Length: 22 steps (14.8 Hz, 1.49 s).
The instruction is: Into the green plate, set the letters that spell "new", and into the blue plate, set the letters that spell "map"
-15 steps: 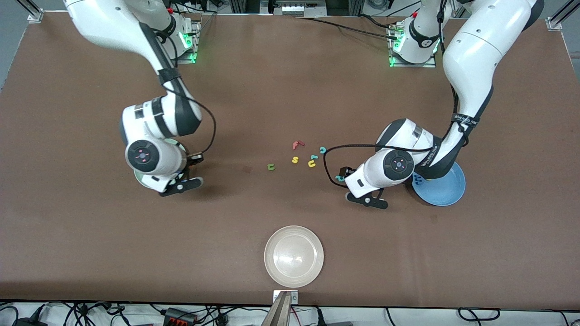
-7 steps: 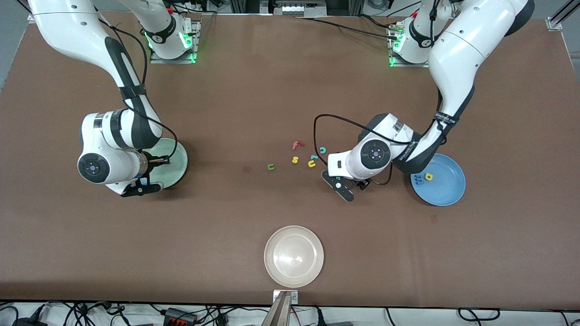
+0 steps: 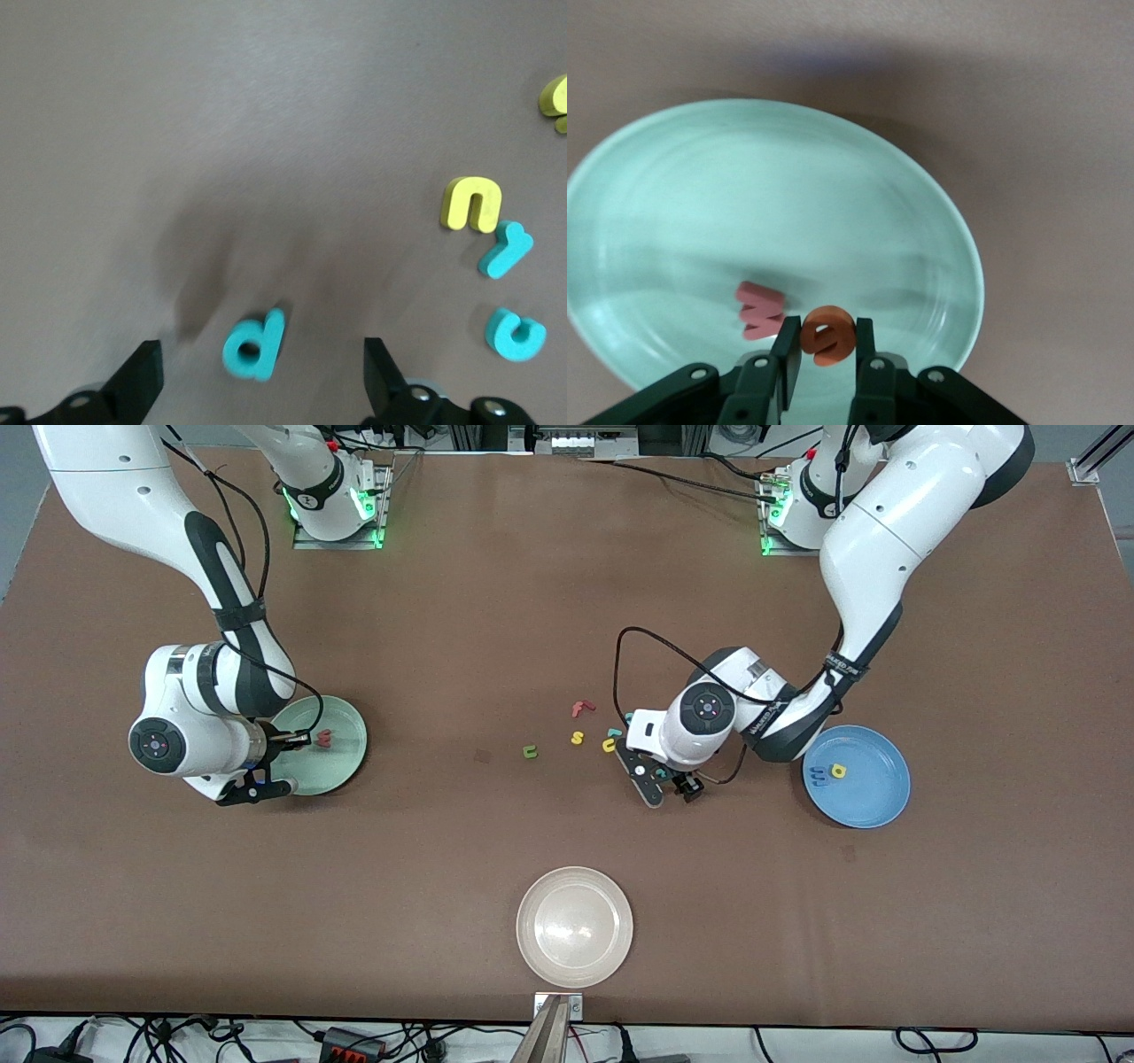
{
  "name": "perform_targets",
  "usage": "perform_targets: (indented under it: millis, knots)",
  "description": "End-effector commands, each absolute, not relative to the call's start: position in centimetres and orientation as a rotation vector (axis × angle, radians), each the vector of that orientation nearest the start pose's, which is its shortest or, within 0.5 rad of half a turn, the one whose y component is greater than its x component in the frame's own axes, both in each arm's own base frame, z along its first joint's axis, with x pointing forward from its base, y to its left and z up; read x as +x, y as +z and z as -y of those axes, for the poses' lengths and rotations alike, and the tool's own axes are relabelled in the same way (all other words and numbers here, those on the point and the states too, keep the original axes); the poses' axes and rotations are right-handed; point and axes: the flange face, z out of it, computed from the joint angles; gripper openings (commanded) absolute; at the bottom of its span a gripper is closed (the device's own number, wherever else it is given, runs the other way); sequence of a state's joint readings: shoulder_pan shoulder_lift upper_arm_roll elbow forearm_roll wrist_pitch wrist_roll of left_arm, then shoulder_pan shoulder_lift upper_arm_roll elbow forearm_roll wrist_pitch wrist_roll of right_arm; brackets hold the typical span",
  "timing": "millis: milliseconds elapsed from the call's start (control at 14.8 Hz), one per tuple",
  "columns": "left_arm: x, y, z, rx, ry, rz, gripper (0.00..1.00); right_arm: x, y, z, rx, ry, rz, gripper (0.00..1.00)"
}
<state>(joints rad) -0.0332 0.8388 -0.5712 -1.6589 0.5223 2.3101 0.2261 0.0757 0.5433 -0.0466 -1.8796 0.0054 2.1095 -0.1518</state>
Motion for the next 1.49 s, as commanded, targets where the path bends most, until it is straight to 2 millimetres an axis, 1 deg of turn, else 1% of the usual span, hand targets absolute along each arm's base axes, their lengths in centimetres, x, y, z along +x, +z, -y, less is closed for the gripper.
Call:
perform_targets:
  millis: [0, 68, 135, 203, 271, 338, 406, 474, 541, 609, 676, 744, 812, 879, 1015, 1150, 1218, 1285, 1353, 1421]
  knots:
    - [58.1, 16.0, 34.1, -2.672, -0.001, -1.677, 0.88, 59.6, 18.9, -1.4, -3.088, 0.466, 0.316, 0.13]
    - [58.1, 16.0, 34.1, -2.654, -0.006, -1.687, 0.81, 59.6, 18.7, -1.4, -3.087, 0.471, 0.313, 0.27]
    - [58.1, 16.0, 34.1, -2.649, -0.006, -1.694, 0.71, 59.8, 18.8, -1.5, -3.09, 0.463, 0.295, 0.79]
    - [58.1, 16.1, 34.1, -2.641, -0.006, -1.703, 0.57, 59.9, 19.4, -1.2, -3.091, 0.456, 0.297, 1.0]
    - [58.2, 16.1, 34.0, -2.638, -0.001, -1.704, 0.42, 60.2, 20.7, -1.5, -3.096, 0.433, 0.293, 1.0]
    - [58.2, 16.2, 33.8, -2.639, 0.003, -1.699, 0.3, 60.3, 22.5, -1.7, -3.1, 0.414, 0.279, 1.0]
    - [58.3, 16.3, 33.6, -2.64, 0.004, -1.694, 0.22, 60.6, 24.2, -1.9, -3.104, 0.384, 0.254, 1.0]
    - [58.4, 16.4, 33.5, -2.641, 0.004, -1.69, 0.16, 61.1, 25.8, -2.3, -3.107, 0.367, 0.247, 1.0]
    - [58.5, 16.5, 33.3, -2.638, 0.014, -1.686, 0.15, 61.8, 27.2, -3.1, -3.102, 0.338, 0.254, 1.0]
    - [58.4, 16.5, 33.1, -2.632, 0.041, -1.68, 0.12, 62.5, 28.2, -4.8, -3.096, 0.306, 0.301, 1.0]
    - [58.3, 16.9, 33.2, -2.621, 0.058, -1.679, 0.11, 63.0, 28.7, -7.3, -3.088, 0.28, 0.358, 1.0]
    - [58.4, 17.3, 33.1, -2.614, 0.067, -1.675, 0.11, 63.1, 29.1, -10.0, -3.08, 0.254, 0.408, 1.0]
    - [58.5, 17.8, 33.0, -2.609, 0.082, -1.667, 0.11, 63.2, 30.0, -13.1, -3.064, 0.22, 0.438, 1.0]
    - [58.7, 18.2, 32.7, -2.606, 0.1, -1.655, 0.11, 63.3, 30.3, -16.3, -3.042, 0.205, 0.436, 1.0]
    - [59.3, 20.1, 31.9, -2.595, 0.101, -1.621, 0.1, 63.5, 30.0, -20.3, -3.041, 0.191, 0.421, 1.0]
    - [60.8, 21.7, 28.9, -2.619, 0.121, -1.54, 0.1, 62.8, 28.8, -25.2, -3.039, 0.197, 0.473, 1.0]
    - [61.6, 22.5, 27.1, -2.637, 0.126, -1.493, 0.1, 62.6, 28.2, -27.3, -3.043, 0.197, 0.474, 0.98]
    - [62.3, 23.5, 25.4, -2.651, 0.134, -1.443, 0.1, 62.5, 27.6, -28.7, -3.05, 0.198, 0.444, 0.96]
    - [62.6, 24.1, 23.8, -2.653, 0.183, -1.397, 0.1, 62.7, 27.1, -30.0, -3.056, 0.184, 0.411, 0.9]
    - [62.9, 24.5, 21.9, -2.658, 0.224, -1.344, 0.1, 62.3, 26.5, -32.2, -3.061, 0.164, 0.39, 0.89]
